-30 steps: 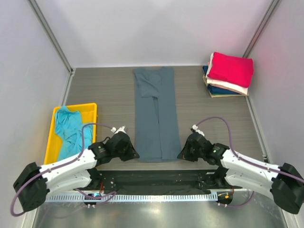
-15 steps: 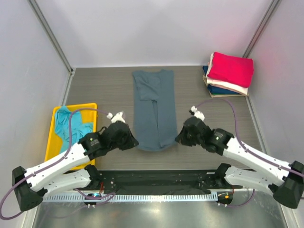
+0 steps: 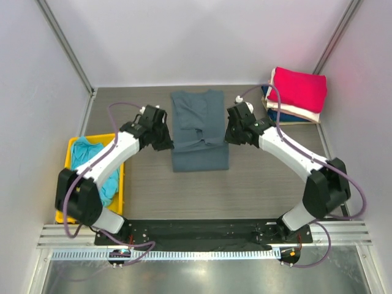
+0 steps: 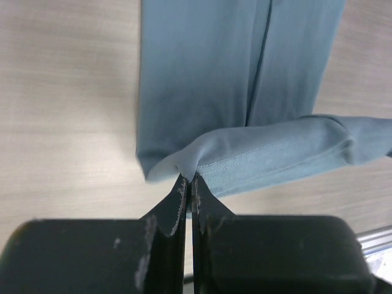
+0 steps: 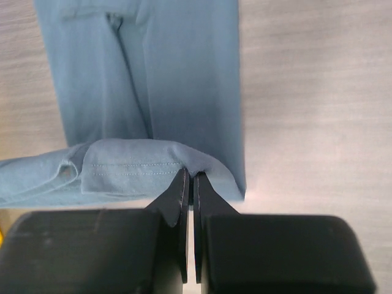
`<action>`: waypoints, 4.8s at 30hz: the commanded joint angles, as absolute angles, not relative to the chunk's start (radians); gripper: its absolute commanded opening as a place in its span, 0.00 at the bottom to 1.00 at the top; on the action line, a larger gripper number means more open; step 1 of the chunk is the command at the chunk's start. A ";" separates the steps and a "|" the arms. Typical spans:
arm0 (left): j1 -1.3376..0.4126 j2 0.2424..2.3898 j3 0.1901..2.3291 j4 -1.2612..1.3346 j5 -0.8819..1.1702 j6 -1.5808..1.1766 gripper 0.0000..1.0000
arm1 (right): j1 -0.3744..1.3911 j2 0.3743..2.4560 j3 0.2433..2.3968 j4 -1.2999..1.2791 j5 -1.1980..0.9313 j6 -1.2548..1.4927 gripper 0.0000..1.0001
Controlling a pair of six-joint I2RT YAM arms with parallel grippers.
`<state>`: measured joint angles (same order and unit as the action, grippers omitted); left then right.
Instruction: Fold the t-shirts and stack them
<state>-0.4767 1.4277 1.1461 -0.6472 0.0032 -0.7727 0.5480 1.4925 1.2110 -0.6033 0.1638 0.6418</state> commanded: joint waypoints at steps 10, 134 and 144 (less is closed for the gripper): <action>-0.315 1.792 1.460 -0.623 0.179 -0.647 0.00 | 0.417 1.787 1.457 -0.557 0.058 0.506 0.01; -0.555 1.162 0.700 -0.444 0.125 -0.955 0.00 | 0.311 1.257 0.716 -0.420 -0.377 0.535 0.01; -0.868 0.769 0.761 -0.800 -0.090 -1.158 0.00 | 0.477 0.792 0.761 -0.764 -0.239 0.711 0.01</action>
<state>-0.8047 0.8249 0.7021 -0.6323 0.0257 -1.0695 0.4255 0.8543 0.7143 -0.6239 -0.3050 0.6243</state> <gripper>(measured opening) 0.006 0.037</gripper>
